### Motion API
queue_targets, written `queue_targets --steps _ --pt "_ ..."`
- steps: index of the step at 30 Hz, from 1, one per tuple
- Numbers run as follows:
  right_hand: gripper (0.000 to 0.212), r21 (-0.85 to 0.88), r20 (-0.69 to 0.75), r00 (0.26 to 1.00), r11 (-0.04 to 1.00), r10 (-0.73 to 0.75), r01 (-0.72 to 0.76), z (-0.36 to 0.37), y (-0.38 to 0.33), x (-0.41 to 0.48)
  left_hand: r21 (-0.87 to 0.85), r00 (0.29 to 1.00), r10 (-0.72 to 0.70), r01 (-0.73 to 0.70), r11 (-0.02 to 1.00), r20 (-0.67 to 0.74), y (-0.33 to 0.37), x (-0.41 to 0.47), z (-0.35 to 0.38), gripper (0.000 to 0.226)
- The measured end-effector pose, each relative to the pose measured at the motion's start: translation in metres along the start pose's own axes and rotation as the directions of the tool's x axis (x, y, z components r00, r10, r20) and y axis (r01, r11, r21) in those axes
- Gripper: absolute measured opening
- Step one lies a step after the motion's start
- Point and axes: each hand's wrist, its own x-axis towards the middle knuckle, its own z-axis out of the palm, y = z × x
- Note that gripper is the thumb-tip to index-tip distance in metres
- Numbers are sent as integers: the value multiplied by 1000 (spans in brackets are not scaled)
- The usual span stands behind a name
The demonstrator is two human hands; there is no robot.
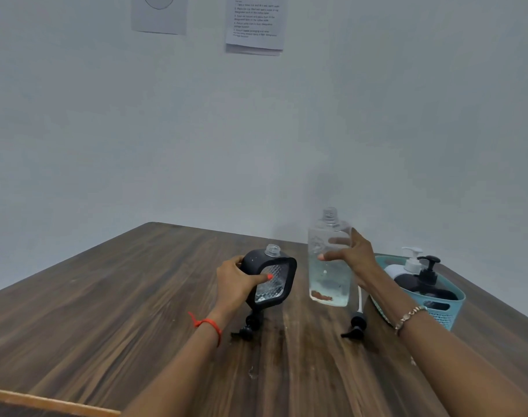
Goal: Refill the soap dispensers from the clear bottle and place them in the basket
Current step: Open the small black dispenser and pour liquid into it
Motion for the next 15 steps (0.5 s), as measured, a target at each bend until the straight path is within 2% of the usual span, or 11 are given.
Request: queue_targets --steps 3,6,12,15 --pt "70 177 53 998 983 46 -54 0 15 5 -16 1000 -15 15 1000 13 -2 7 -2 51" --pt "71 254 125 991 964 55 -86 4 26 10 -14 999 -29 29 999 41 -2 13 -5 51" --pt "67 208 221 972 969 84 -131 12 45 20 -26 997 -54 56 998 51 -6 22 -12 49" --pt "84 219 244 966 966 84 -140 11 54 23 -42 995 -73 75 996 64 -7 23 -16 48"
